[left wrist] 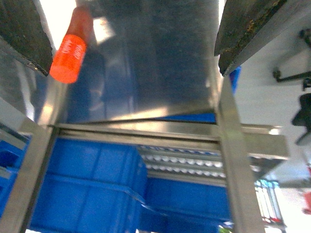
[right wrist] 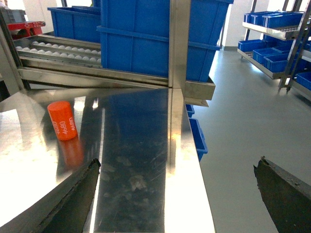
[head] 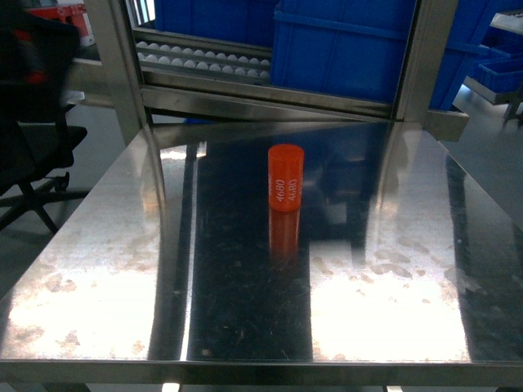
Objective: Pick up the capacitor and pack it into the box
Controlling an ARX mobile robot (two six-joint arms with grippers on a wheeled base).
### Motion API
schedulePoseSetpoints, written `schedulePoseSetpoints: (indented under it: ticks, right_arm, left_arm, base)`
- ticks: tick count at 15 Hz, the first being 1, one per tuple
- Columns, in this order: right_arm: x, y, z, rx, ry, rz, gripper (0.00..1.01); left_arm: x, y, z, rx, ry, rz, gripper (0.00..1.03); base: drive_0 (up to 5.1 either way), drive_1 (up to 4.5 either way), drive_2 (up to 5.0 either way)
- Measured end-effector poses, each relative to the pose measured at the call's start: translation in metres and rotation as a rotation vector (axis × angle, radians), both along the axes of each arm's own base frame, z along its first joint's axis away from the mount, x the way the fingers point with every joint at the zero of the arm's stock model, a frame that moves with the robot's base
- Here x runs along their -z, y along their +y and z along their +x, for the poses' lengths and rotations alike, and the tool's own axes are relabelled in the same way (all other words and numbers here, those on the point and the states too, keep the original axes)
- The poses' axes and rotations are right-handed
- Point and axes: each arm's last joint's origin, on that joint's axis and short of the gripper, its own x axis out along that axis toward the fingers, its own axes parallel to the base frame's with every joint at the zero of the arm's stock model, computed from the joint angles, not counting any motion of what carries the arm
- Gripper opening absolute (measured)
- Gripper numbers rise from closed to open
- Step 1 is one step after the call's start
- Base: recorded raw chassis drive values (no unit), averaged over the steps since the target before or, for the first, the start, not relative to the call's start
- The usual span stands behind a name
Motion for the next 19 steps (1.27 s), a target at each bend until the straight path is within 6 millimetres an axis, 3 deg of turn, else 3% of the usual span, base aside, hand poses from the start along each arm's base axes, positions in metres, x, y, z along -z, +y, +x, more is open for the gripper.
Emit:
schedulePoseSetpoints:
  ticks: [2, 5, 9, 16, 19]
  right_arm:
    - [0.0, 0.0, 0.0, 0.0, 0.0, 0.0, 0.98]
    - [0.0, 0.0, 0.0, 0.0, 0.0, 0.0, 0.98]
    - [0.0, 0.0, 0.0, 0.0, 0.0, 0.0, 0.98]
    - [0.0, 0.0, 0.0, 0.0, 0.0, 0.0, 0.98]
    - [0.0, 0.0, 0.0, 0.0, 0.0, 0.0, 0.98]
  left_arm:
    - [0.017, -0.029, 0.052, 0.104, 0.08, 0.032, 0.98]
    - [0.043, -0.058, 0.099, 0.212, 0.174, 0.063, 0.98]
    - [0.056, -0.094, 0.126, 0.325, 0.213, 0.066, 0.98]
    - [0.098, -0.116, 0.159, 0.352, 0.315, 0.082, 0.98]
    - [0.125, -0.123, 0.178, 0.349, 0.379, 0.084, 0.98]
  base:
    - [0.0, 0.0, 0.0]
    - [0.0, 0.0, 0.0]
    - [0.0, 0.0, 0.0]
    - [0.0, 0.0, 0.0]
    - [0.0, 0.0, 0.0]
